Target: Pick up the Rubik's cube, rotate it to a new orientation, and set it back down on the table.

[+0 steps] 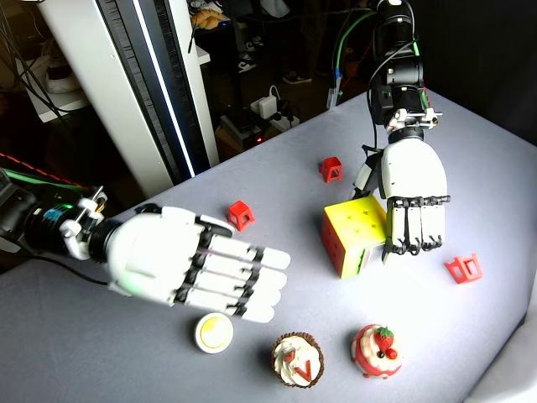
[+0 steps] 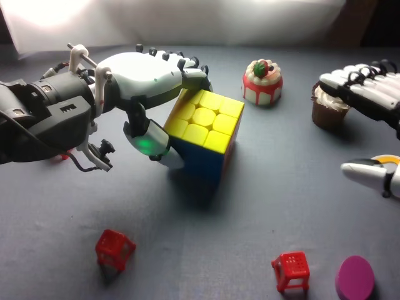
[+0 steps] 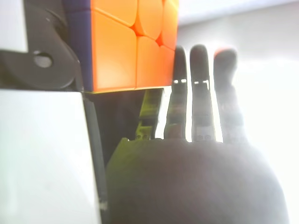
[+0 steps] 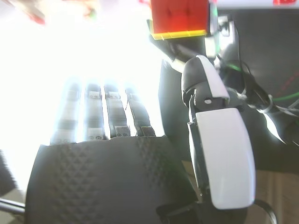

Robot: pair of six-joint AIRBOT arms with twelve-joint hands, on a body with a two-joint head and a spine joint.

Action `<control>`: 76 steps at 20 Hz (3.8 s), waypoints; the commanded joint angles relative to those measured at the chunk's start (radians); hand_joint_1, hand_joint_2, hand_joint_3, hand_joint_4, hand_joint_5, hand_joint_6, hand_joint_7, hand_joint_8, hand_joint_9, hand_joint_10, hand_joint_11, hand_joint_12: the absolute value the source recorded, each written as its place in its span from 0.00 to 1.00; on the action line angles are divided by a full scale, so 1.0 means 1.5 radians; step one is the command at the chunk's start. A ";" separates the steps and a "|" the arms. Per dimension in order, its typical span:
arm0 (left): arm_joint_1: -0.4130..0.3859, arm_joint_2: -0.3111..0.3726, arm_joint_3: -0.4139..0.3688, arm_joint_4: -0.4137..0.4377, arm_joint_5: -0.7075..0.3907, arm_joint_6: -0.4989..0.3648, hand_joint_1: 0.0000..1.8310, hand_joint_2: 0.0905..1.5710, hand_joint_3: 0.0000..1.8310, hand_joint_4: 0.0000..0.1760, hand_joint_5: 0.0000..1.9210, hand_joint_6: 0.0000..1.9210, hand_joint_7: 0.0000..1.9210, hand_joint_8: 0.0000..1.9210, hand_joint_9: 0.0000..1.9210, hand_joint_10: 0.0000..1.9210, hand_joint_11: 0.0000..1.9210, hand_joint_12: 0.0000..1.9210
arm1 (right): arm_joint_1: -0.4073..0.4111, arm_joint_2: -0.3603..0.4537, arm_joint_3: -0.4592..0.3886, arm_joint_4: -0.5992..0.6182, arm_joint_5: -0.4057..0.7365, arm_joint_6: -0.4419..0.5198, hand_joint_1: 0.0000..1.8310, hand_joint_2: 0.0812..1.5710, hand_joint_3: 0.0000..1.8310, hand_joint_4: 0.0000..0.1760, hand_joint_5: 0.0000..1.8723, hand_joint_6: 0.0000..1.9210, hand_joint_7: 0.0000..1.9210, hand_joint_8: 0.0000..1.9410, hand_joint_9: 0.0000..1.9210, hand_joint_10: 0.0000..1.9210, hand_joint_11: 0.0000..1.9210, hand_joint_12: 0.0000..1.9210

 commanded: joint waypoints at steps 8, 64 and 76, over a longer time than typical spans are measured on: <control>-0.005 0.005 0.003 -0.011 -0.093 -0.012 0.51 0.67 0.00 0.00 0.23 0.16 0.02 0.54 0.00 0.68 0.00 1.00 | 0.005 -0.010 0.013 0.008 0.067 0.016 0.37 0.75 0.00 0.00 0.00 0.00 0.00 0.00 0.00 0.00 0.01 0.02; -0.014 0.007 -0.004 0.011 -0.130 -0.021 0.61 0.76 0.00 0.00 0.41 0.67 0.23 0.76 0.17 0.94 0.22 1.00 | -0.026 -0.007 0.013 0.037 0.077 0.023 0.32 0.75 0.00 0.10 0.00 0.00 0.00 0.00 0.00 0.00 0.02 0.01; -0.010 0.004 0.003 -0.038 -0.152 -0.010 0.64 0.83 0.00 0.00 0.28 0.71 0.37 0.89 0.42 1.00 0.49 1.00 | 0.032 -0.127 0.098 0.033 0.089 0.128 0.45 0.71 0.00 0.00 0.00 0.00 0.00 0.00 0.02 0.00 0.00 0.14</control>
